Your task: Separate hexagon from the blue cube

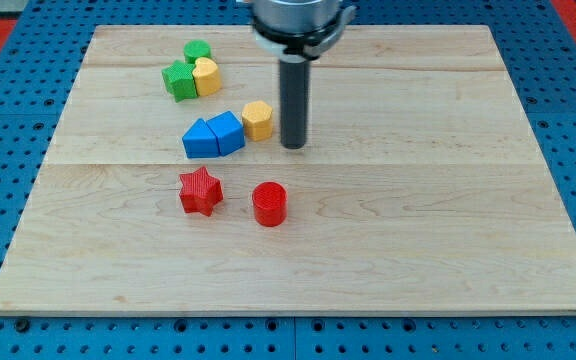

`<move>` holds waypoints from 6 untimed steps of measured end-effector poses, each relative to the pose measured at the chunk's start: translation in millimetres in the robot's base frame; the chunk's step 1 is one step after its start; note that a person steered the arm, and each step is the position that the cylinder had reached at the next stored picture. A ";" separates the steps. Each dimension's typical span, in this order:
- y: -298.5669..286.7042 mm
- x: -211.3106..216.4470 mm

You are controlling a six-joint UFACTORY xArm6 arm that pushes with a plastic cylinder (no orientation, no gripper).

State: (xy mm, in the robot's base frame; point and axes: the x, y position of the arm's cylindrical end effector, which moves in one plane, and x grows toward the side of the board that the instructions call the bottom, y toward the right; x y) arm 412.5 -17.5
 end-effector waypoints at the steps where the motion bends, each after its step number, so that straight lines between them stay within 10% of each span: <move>1: -28.9 -23.8; 6: -72.8 -73.4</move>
